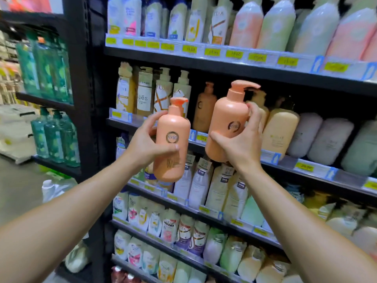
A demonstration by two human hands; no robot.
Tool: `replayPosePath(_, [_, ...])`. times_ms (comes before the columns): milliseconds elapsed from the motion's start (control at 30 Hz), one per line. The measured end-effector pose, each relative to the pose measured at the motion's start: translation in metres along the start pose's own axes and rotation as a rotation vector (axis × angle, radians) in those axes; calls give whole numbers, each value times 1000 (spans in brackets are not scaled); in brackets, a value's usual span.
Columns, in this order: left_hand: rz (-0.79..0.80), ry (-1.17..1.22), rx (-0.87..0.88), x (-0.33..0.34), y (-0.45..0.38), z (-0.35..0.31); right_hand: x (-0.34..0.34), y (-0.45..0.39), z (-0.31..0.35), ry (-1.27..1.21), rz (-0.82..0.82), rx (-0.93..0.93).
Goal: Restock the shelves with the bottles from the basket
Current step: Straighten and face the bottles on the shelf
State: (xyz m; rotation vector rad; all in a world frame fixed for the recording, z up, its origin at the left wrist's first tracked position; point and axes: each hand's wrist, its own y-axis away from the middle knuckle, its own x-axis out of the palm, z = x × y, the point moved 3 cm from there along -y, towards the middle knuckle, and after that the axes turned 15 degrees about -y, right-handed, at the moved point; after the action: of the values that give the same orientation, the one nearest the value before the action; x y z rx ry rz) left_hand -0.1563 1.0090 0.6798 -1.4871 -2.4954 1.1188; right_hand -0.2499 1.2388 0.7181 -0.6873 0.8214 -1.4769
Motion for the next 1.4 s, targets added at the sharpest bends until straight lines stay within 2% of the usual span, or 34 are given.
replayPosePath(600, [281,207,244,3,-114,56,55,-44,-9,392,-224,-183])
replayPosePath(767, [342,256,263,4,-127,65,65,-41,-28,429,-312,-101])
replayPosePath(933, [369,279,271,2,-138,71,68,-38,-44,529,-326,-14])
replayPosePath(1400, [375,306,305,1,-153,74,88,-66,-49,749,-168,282])
